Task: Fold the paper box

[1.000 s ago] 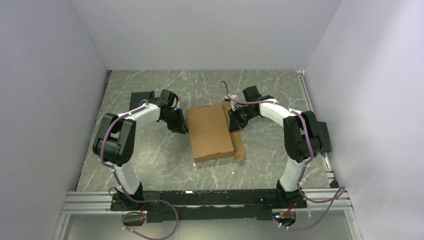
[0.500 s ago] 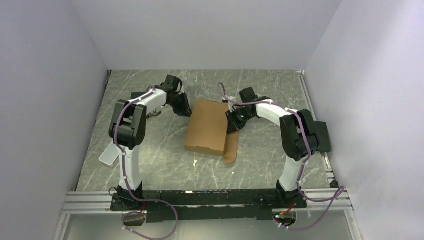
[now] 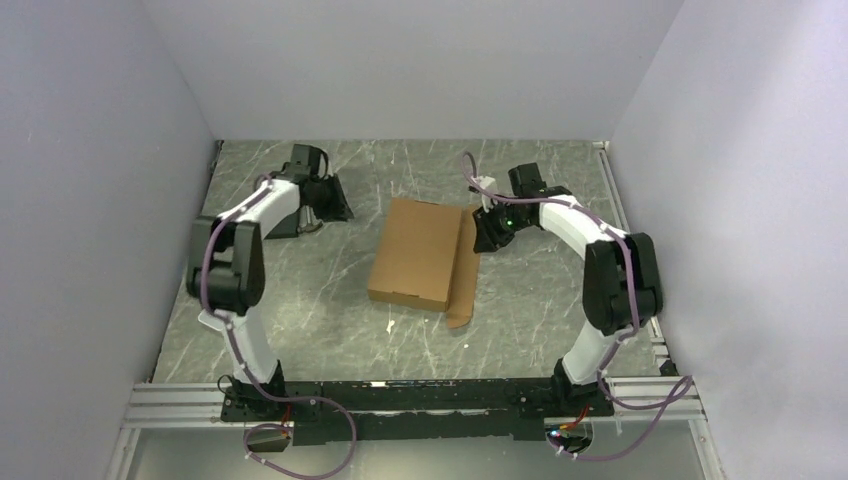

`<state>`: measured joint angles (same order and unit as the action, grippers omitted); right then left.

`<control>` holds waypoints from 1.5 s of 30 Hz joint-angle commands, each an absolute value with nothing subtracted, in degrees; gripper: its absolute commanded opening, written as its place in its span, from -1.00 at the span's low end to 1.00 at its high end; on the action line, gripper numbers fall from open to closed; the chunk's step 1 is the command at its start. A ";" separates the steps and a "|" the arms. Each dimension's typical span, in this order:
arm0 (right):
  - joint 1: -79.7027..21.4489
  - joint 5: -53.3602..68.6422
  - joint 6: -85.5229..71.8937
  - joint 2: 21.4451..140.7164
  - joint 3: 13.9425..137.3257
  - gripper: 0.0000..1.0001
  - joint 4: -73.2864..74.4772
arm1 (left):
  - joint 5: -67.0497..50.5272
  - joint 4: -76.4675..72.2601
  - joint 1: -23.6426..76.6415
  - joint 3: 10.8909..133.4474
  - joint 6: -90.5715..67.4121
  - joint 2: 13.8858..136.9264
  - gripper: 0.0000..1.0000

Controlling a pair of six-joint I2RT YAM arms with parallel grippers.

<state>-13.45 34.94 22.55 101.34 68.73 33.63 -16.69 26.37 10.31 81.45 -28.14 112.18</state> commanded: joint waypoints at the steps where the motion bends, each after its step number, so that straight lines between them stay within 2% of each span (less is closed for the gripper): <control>1: -13.89 38.97 33.15 92.06 67.06 -0.29 35.09 | -12.45 18.67 10.02 73.58 -24.64 93.06 -0.40; 4: -13.89 43.95 39.72 86.69 62.51 -0.15 34.73 | -11.60 14.82 10.02 66.54 -23.92 82.93 -0.14; 6: -13.89 47.71 45.14 82.65 58.46 -0.02 33.99 | -10.49 12.29 10.02 62.17 -23.86 77.05 0.10; 11: -13.89 56.67 65.10 74.29 48.47 0.33 36.31 | -10.79 11.95 9.63 55.75 -26.46 67.72 0.96; 15: -14.04 60.79 79.91 70.65 42.64 0.63 38.86 | -18.59 13.24 9.58 54.23 -27.47 66.68 0.99; 21: -19.25 54.43 81.79 71.80 39.48 0.65 35.41 | -30.68 10.83 9.58 51.67 -30.70 71.66 0.99; 35: -33.39 39.61 79.10 76.84 37.44 0.31 27.46 | -31.52 6.41 9.58 45.97 -34.18 75.11 0.99; 45: -36.21 36.04 77.51 78.81 38.07 0.06 26.74 | -30.23 7.23 12.66 46.52 -32.83 78.05 0.99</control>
<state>-35.46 37.19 77.80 78.41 37.43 28.27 -30.13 8.60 10.72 46.19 -33.80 77.78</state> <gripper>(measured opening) 0.551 0.994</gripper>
